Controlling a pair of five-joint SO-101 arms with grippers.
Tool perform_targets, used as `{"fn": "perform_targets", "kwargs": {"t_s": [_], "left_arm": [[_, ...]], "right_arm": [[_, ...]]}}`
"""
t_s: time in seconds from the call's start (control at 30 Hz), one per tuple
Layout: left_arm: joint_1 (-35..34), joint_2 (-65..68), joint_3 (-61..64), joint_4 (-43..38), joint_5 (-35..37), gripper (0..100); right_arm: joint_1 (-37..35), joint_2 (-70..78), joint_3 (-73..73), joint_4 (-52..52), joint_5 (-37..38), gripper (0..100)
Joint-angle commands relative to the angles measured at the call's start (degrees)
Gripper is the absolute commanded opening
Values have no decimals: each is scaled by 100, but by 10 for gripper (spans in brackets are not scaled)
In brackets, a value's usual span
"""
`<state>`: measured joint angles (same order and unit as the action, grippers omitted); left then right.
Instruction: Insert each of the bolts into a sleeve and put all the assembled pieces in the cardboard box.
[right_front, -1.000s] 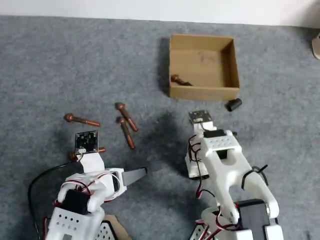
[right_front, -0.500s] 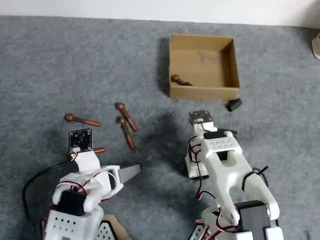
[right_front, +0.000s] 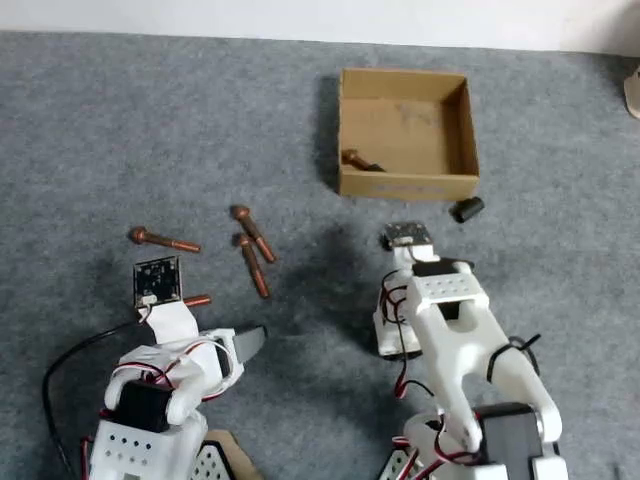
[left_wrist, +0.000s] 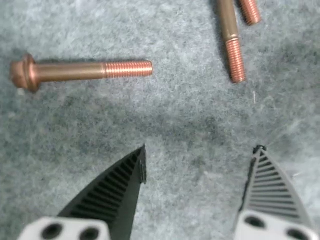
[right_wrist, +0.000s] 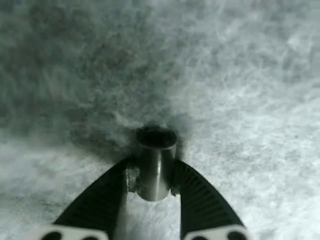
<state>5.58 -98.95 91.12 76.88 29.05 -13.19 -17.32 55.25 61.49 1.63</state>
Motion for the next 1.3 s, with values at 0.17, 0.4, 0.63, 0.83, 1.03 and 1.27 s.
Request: {"fn": "perform_targets", "kwargs": {"t_s": [0.17, 0.4, 0.63, 0.83, 1.03, 1.27], "left_arm": [[-22, 48, -286, 44, 202, 316], [-22, 48, -295, 62, 211, 316], [-31, 919, -804, 88, 193, 316], [-31, 3073, -1745, -378, 185, 317], [-40, 5042, -2862, -1046, 422, 317], [-40, 6818, -4426, -1073, 1240, 317]], "right_arm": [[75, -1552, -585, 1138, -9, 5], [75, -1596, -901, 945, 0, 5], [31, -1596, -259, 127, -79, 5], [13, -1666, -101, 40, -79, 5], [22, -1666, -84, 22, -88, 5], [40, -1666, 163, -295, -167, 5]]}}
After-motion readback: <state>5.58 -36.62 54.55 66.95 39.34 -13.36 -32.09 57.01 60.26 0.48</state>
